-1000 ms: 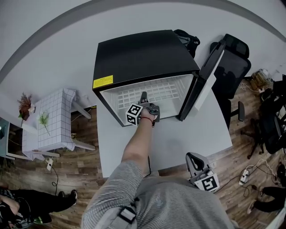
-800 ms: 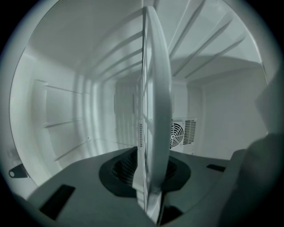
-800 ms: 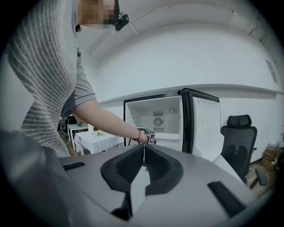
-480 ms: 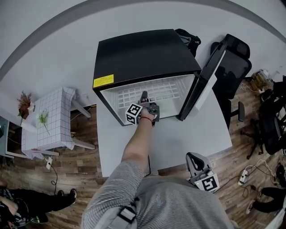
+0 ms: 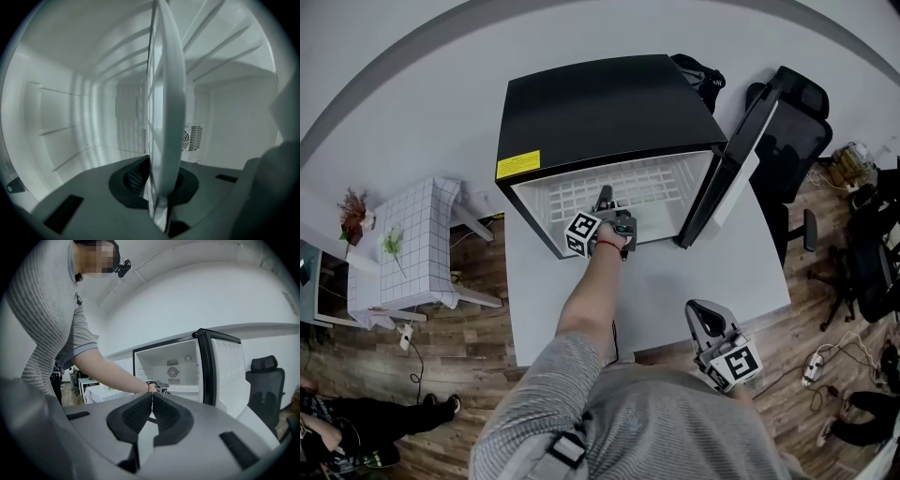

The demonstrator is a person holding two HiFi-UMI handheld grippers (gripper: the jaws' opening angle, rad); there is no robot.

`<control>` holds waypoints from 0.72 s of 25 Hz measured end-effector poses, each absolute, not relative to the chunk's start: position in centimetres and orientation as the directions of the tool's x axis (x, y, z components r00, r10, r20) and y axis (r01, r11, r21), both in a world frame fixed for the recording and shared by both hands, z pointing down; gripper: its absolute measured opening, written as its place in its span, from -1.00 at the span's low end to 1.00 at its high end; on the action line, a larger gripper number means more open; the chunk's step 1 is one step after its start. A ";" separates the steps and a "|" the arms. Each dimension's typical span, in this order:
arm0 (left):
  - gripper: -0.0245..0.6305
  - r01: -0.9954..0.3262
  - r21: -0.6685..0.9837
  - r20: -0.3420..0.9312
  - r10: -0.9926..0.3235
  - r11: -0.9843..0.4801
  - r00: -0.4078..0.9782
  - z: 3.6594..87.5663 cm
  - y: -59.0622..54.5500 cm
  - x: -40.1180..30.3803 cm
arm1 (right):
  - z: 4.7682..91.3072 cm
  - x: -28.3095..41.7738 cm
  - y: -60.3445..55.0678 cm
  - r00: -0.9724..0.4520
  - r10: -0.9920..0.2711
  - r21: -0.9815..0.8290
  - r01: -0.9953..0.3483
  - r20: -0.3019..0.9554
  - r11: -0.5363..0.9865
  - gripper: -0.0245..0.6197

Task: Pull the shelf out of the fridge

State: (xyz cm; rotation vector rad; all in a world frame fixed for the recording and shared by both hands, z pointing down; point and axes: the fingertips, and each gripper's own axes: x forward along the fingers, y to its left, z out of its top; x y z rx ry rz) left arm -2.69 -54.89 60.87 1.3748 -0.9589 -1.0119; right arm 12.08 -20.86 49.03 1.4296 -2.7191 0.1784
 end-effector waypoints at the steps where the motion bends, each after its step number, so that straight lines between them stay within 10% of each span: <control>1: -0.82 0.005 0.999 -0.046 -0.952 -0.047 0.303 60.9 -54.9 -2.7 | 48.8 11.9 -21.7 -0.568 -0.817 -0.073 -0.823 0.101 0.563 -0.88; 18: -0.82 0.014 0.998 -0.055 -0.949 -0.053 0.310 60.7 -54.9 -2.6 | 47.3 7.4 -26.9 -0.645 -0.763 -0.104 -0.762 0.039 0.639 -0.88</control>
